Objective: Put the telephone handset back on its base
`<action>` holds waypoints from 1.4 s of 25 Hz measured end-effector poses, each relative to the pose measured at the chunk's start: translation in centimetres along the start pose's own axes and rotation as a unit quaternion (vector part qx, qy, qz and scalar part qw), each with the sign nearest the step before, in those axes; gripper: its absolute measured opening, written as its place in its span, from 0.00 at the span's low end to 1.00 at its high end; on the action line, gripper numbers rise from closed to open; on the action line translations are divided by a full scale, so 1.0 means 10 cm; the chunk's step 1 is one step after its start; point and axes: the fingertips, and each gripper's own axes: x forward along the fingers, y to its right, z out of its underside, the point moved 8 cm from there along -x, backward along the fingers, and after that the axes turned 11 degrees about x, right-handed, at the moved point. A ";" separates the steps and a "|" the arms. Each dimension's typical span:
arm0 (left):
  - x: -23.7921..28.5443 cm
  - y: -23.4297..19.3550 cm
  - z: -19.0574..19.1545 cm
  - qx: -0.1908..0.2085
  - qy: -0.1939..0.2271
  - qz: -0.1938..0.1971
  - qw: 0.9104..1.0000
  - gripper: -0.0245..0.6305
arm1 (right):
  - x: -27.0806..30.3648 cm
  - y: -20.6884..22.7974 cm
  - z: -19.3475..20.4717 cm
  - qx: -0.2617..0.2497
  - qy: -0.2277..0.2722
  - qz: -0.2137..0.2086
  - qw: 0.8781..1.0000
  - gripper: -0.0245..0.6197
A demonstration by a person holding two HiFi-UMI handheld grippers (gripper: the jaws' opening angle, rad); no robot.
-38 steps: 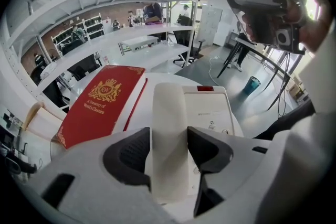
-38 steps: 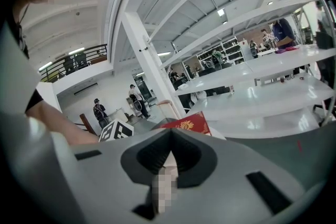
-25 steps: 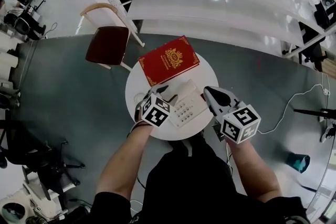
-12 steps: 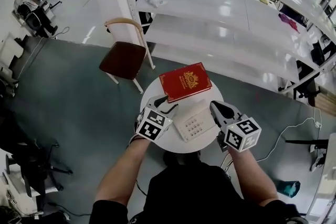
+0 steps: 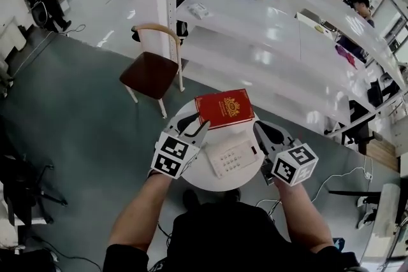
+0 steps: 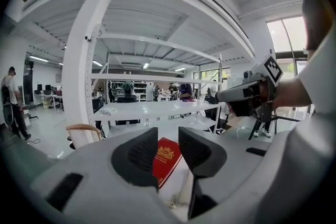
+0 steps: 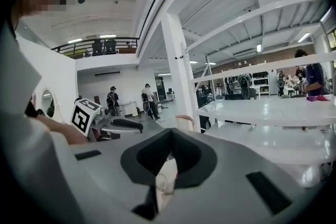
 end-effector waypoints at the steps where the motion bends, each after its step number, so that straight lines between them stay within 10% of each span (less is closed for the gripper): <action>1: -0.03 0.00 -0.05 -0.001 0.006 -0.007 1.000 0.23 | -0.01 -0.02 -0.04 -0.008 0.002 -0.006 1.000 0.05; 22: 0.66 1.20 -1.11 -0.042 0.054 -0.127 0.989 0.05 | -1.03 1.20 -0.46 -0.037 0.042 -0.143 0.988 0.05; 35: 0.32 1.02 -1.39 -0.051 0.106 -0.130 0.984 0.05 | -0.99 1.06 -0.77 -0.020 0.083 -0.156 0.984 0.05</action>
